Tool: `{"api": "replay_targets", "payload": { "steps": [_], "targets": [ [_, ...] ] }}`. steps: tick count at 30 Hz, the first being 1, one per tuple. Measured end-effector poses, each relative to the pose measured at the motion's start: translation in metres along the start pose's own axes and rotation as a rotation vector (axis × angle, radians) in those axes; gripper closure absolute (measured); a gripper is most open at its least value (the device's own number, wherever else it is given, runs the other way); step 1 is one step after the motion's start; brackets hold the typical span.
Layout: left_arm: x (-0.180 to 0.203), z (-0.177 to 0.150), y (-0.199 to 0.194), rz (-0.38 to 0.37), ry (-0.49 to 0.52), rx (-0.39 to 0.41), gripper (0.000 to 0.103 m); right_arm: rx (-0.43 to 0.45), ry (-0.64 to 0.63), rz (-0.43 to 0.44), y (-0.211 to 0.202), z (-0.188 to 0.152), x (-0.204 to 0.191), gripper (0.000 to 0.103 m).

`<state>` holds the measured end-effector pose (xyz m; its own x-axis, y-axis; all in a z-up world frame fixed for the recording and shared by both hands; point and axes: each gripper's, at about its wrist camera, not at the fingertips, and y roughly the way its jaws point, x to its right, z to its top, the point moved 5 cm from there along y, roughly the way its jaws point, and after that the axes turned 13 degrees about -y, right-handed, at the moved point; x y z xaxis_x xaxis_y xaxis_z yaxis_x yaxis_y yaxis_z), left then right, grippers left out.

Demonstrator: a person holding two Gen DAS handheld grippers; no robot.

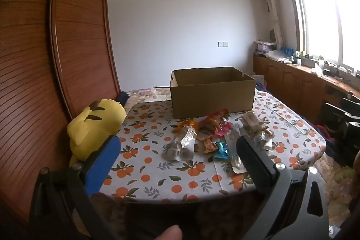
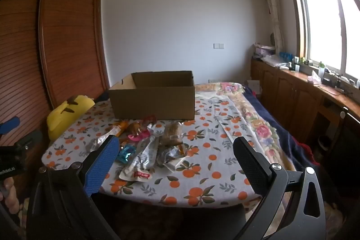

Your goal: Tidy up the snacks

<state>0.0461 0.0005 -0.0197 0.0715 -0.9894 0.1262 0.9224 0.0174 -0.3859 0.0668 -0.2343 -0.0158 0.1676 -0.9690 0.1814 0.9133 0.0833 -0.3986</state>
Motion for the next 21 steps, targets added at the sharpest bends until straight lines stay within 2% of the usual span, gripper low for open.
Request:
{"api": "replay_targets", "payload": {
  "steps": [5,6,21],
  "targets": [
    [-0.0003,-0.0009,-0.0002,0.016,0.013,-0.01,0.0,-0.006,0.005,0.002,0.0002,-0.0004,-0.0002,0.0],
    [0.0006,-0.0003,0.0005,-0.004,0.001,-0.002,0.0,-0.006,0.004,0.004,0.0002,-0.0004,-0.0003,0.0],
    [0.0005,-0.0002,0.0013,-0.005,0.002,0.001,0.0,-0.011,0.008,-0.003,0.0014,-0.0008,0.0007,0.0]
  ]
}}
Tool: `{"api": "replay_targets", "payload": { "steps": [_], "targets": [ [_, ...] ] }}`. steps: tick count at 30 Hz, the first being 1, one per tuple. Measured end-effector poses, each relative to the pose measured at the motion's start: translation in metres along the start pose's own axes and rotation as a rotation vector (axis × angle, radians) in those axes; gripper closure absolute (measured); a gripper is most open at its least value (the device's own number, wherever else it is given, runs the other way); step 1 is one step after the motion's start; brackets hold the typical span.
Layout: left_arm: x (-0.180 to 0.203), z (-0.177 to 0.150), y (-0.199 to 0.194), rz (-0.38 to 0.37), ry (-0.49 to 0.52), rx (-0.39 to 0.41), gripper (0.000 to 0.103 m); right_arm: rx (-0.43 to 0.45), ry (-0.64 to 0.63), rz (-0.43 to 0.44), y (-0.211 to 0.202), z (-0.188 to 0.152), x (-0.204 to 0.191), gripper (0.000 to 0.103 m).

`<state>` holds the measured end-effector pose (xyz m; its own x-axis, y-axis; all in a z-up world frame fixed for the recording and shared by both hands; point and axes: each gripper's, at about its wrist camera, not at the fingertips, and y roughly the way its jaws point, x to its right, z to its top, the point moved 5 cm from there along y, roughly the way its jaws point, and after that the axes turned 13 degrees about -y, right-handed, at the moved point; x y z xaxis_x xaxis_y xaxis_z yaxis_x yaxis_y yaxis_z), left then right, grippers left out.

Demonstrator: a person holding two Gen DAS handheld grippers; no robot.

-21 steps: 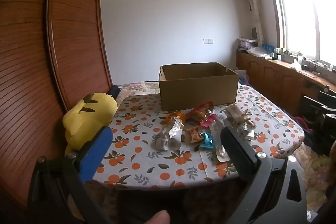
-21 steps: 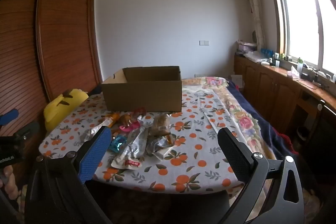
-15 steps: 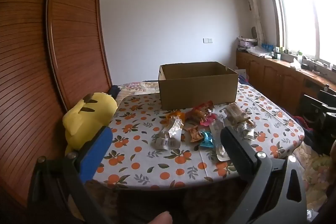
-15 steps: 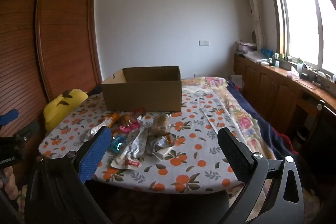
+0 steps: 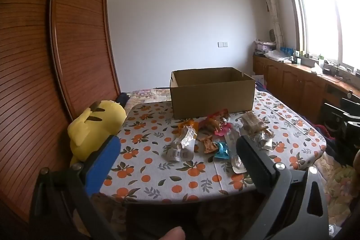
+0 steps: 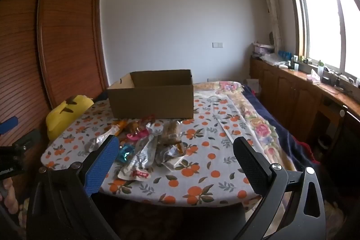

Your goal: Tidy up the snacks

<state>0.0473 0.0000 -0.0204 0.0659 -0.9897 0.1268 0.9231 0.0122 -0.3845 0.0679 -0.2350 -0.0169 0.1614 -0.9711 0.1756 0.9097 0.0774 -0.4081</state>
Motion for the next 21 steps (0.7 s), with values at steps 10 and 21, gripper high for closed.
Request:
{"api": "replay_targets", "payload": {
  "steps": [10,21],
  "targets": [
    [0.0,0.002,-0.001,-0.002,-0.002,0.007,0.0,-0.001,-0.006,-0.002,0.002,0.0,-0.002,0.0],
    [-0.003,0.011,-0.008,-0.007,-0.01,0.018,0.0,0.001,-0.008,-0.006,0.0,-0.001,-0.002,0.0]
  ]
}}
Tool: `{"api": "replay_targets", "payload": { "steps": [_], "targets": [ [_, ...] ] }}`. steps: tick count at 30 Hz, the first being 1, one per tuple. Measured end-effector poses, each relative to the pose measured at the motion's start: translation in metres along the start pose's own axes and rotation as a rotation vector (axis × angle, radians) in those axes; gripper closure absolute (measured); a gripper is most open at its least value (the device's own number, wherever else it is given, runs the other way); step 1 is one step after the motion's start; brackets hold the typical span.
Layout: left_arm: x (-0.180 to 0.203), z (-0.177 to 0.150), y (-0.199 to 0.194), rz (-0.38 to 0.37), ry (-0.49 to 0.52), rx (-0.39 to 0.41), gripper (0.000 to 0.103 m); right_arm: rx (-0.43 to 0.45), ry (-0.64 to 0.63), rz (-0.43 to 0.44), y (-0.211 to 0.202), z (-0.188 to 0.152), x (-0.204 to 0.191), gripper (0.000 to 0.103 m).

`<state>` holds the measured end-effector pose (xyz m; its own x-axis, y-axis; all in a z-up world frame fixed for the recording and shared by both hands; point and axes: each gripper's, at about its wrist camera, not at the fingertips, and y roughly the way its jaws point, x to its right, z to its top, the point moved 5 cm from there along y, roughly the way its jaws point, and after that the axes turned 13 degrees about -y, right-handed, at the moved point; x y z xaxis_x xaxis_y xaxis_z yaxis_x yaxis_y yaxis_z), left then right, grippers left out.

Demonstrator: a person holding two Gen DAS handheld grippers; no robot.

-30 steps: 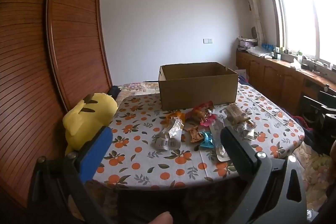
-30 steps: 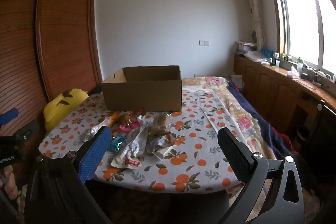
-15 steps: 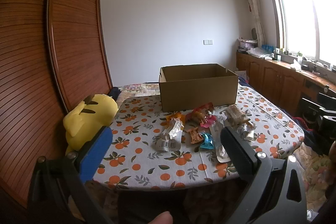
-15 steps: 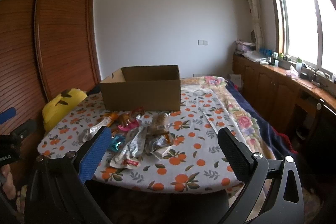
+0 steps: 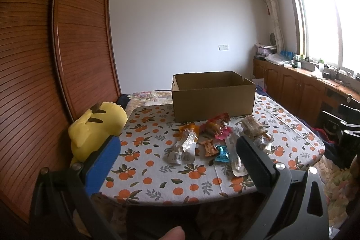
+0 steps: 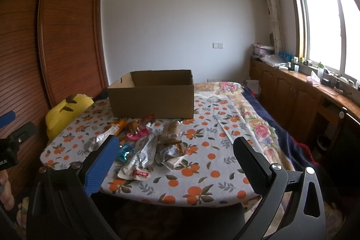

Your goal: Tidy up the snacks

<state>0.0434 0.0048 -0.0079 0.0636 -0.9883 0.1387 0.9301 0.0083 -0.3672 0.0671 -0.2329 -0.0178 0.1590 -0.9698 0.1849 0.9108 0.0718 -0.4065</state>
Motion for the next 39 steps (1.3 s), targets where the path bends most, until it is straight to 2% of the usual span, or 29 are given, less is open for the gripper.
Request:
{"api": "replay_targets", "payload": {
  "steps": [39],
  "targets": [
    [-0.0006,-0.0022,0.0001,0.001,0.003,-0.005,0.0,-0.007,-0.006,0.006,0.0,-0.0072,-0.0022,0.0]
  ]
}}
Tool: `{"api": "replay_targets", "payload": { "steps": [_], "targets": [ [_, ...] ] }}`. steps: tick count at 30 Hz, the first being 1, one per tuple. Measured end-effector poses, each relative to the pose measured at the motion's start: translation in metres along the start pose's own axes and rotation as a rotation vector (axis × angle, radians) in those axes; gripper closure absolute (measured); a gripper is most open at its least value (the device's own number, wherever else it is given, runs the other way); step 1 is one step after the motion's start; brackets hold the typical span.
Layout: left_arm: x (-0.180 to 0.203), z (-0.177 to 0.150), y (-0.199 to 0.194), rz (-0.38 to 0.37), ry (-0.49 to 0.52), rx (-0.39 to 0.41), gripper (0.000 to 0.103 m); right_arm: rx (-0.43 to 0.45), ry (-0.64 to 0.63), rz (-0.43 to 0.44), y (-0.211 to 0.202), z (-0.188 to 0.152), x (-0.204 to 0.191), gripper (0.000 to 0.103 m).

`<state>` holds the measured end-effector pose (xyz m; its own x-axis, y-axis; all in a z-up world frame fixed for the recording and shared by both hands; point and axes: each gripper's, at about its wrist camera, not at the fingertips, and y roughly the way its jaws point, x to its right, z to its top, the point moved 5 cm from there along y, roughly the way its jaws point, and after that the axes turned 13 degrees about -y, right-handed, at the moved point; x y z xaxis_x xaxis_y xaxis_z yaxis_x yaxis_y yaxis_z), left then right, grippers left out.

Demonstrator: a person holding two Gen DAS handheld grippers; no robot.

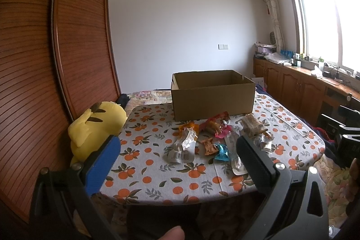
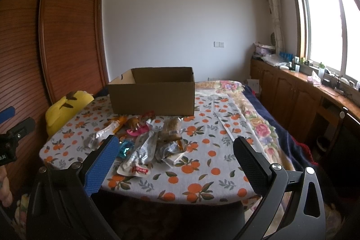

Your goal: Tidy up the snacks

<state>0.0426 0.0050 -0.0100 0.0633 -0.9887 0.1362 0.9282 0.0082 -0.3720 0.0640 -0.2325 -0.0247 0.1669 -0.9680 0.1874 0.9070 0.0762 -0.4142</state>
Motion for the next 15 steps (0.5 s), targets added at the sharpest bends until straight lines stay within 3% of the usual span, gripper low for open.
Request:
{"api": "replay_targets", "payload": {
  "steps": [15],
  "targets": [
    [-0.009,-0.023,0.052,0.004,0.006,-0.092,0.0,-0.091,-0.024,0.044,0.043,-0.022,-0.005,0.0]
  ]
}}
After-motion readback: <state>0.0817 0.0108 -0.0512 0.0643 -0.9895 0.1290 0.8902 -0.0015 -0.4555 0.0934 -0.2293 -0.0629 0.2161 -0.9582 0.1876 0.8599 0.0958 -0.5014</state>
